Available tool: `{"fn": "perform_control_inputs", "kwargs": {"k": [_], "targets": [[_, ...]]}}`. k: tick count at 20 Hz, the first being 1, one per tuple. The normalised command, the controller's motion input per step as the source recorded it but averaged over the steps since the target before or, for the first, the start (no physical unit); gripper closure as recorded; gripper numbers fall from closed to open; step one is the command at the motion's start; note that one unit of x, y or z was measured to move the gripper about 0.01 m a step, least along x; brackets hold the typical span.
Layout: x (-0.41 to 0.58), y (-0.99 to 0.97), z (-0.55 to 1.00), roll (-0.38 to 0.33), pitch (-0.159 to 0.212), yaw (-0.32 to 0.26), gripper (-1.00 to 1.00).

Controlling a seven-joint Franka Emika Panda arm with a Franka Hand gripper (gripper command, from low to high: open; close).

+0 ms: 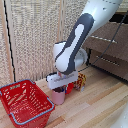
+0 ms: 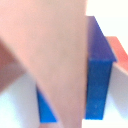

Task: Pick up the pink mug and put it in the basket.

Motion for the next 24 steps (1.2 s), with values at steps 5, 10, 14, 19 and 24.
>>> {"fn": "perform_control_inputs", "kwargs": {"k": [5, 10, 14, 19, 24], "targets": [[0.246, 0.0, 0.59, 0.071, 0.112, -0.053, 1.0], [0.375, 0.0, 0.68, 0.081, 0.15, -0.033, 1.0], [0.43, 0.03, 0.76, 0.036, 0.133, 0.0, 1.0], [0.417, 0.12, 0.88, 0.0, 0.121, -0.004, 1.0], [0.35, 0.24, 0.88, 0.001, 0.066, -0.027, 1.0]]}}
